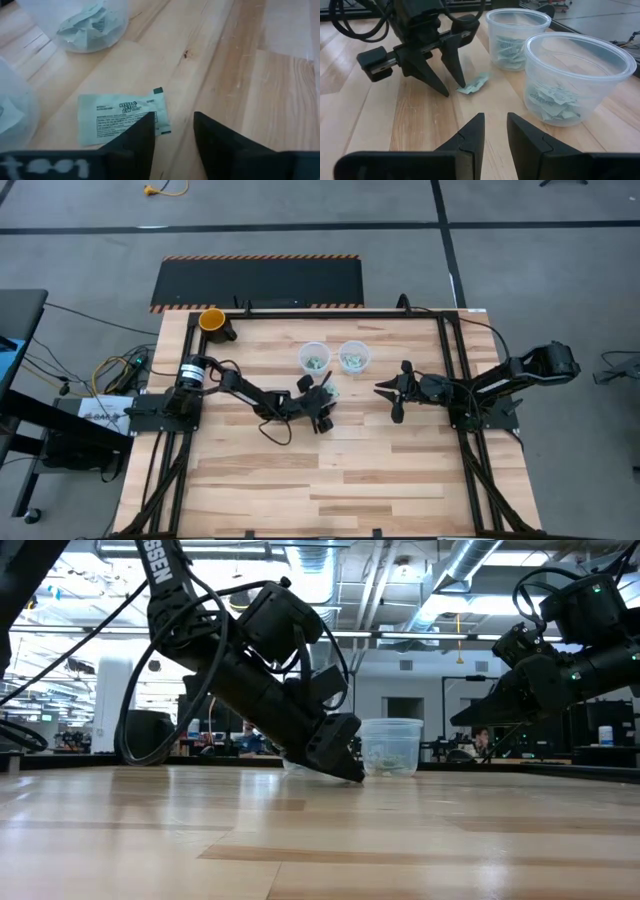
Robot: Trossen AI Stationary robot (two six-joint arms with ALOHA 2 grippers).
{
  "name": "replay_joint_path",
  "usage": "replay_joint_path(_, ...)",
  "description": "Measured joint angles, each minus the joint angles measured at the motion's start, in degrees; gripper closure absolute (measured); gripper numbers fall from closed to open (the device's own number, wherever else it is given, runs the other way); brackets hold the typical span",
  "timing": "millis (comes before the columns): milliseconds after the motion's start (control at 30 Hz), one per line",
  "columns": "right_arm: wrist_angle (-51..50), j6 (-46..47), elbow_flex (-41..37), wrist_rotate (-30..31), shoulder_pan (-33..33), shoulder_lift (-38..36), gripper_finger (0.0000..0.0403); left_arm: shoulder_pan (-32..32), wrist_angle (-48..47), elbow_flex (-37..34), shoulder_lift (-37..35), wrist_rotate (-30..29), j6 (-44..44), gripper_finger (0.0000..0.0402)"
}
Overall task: Pick and place items into bin
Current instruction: Put the green stevia packet into the left transparent bin
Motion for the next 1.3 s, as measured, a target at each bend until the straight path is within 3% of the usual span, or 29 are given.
replay_joint_path(200,0.0,0.0,0.0,0.0,0.0,0.0,0.0327,-0.8,-1.9,0.0,0.0,-0.6,-0.3,0.0314)
replay_joint_path(400,0.0,0.0,0.0,0.0,0.0,0.0,0.0327,-2.6,-3.6,0.0,-0.1,-1.6,-0.4,0.0393)
replay_joint_path(1300,0.0,0.5,0.0,0.0,0.0,0.0,0.0327,-9.0,-2.4,0.2,0.1,-6.4,4.5,0.0401)
